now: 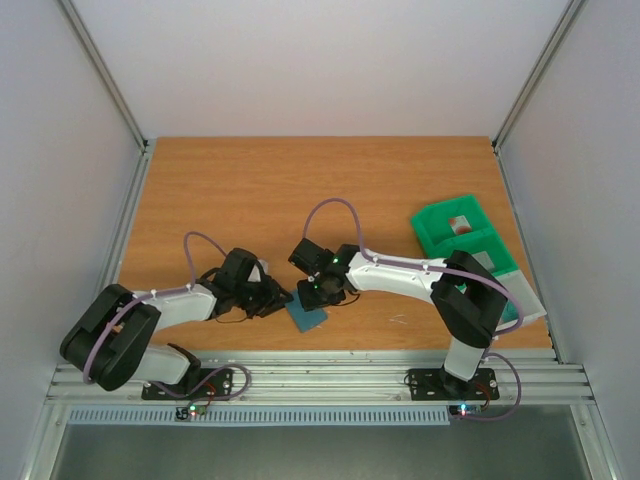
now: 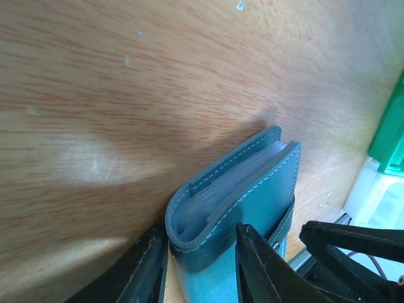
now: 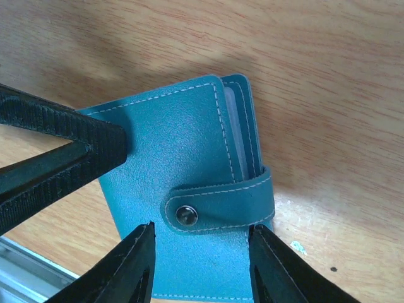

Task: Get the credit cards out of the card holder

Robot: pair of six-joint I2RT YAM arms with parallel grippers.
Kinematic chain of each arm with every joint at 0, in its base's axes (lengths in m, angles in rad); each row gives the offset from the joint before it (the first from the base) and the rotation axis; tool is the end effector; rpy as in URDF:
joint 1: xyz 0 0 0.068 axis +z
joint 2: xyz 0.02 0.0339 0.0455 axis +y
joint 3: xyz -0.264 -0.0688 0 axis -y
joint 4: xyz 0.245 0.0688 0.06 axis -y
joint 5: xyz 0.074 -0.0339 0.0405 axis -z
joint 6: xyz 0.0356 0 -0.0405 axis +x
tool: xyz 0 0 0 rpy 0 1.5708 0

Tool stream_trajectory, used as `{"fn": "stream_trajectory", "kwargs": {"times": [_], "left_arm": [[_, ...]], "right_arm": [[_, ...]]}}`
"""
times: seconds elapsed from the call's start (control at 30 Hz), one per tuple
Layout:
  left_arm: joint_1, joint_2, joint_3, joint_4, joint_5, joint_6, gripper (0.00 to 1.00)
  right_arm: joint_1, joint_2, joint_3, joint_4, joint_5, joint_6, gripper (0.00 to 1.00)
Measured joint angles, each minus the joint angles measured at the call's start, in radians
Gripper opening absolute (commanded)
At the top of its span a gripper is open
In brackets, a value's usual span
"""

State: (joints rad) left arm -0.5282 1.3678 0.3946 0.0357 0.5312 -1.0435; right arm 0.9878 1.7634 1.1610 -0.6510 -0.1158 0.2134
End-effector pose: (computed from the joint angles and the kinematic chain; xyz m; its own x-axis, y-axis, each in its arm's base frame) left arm 0.1776 -0.1245 0.1189 -0.9496 -0.3086 0.0551 -0.2527 0.6498 -0.7169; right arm 0.1840 0.2866 0.1793 -0.6910 -0.6657 -0.2818 -0.7190 0.6730 0.1734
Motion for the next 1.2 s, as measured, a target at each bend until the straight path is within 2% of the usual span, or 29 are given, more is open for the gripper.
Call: {"fn": "stream_trajectory", "kwargs": {"times": [0.5, 0.67, 0.87, 1.2], "left_arm": [[0.0, 0.109, -0.011, 0.211, 0.053, -0.053, 0.26], [0.0, 0.117, -0.011, 0.224, 0.059, -0.063, 0.19], [0.0, 0.112, -0.011, 0.235, 0.064, -0.065, 0.01], [0.0, 0.106, 0.005, 0.222, 0.071, -0.032, 0.0]], "right_arm": [[0.018, 0.047, 0.011, -0.018, 0.062, -0.02, 0.36], [0.026, 0.05, 0.013, -0.026, 0.109, -0.031, 0.23], [0.036, 0.04, 0.0, 0.0, 0.142, -0.036, 0.03], [0.042, -0.018, -0.052, 0.038, 0.166, -0.037, 0.01]]}}
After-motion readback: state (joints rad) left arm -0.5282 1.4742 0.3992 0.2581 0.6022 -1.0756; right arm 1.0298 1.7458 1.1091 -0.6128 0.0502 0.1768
